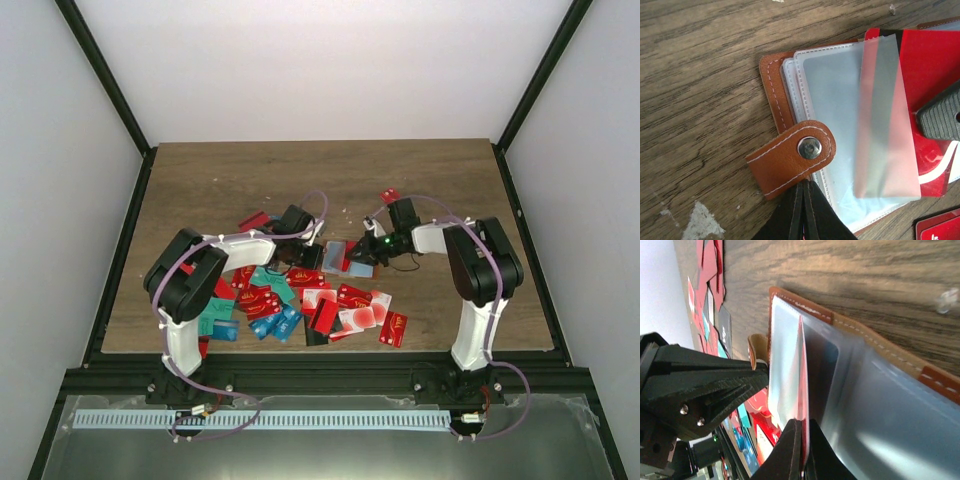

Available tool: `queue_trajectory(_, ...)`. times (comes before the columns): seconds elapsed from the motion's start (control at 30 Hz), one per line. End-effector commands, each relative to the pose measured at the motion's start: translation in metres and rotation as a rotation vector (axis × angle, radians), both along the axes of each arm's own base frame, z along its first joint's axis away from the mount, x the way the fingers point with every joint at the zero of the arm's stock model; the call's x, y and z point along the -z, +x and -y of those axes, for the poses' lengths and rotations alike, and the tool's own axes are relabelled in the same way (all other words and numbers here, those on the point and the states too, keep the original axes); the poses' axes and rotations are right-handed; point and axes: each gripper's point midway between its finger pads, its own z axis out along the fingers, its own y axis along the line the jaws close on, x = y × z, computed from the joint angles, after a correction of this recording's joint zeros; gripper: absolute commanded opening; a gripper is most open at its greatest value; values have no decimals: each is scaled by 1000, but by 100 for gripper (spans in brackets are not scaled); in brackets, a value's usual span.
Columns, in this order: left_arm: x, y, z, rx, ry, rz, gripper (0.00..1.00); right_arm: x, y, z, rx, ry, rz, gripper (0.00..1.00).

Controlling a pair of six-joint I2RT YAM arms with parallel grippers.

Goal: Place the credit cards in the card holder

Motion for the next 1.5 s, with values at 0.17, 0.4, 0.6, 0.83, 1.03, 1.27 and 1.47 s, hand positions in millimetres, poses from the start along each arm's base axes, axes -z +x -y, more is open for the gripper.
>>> queue_trajectory(0.17, 6, 11, -1, 10, 27, 24, 4, 17, -18, -5, -119, 7, -51, 1)
queue_trajectory(0.4, 6, 13, 2, 31, 25, 34, 4, 19, -7, -6, -143, 29, -64, 1)
queue_trajectory(0.6, 3, 12, 6, 54, 3, 40, 4, 35, -12, -4, -145, 4, -113, 1)
queue_trajectory(0.83, -10, 12, 12, 35, -55, 48, 5, 33, -12, -1, -137, -40, -101, 11)
queue_trajectory(1.03, -24, 12, 15, 28, -85, 63, 23, 27, -9, -1, -125, -47, -78, 13)
queue_trajectory(1.27, -17, 8, 18, 46, -65, 46, 42, 27, -9, -1, -124, -47, -75, 13)
queue_trajectory(1.47, -11, 4, 19, 65, -35, 44, 49, 23, -7, -2, -121, -38, -66, 13)
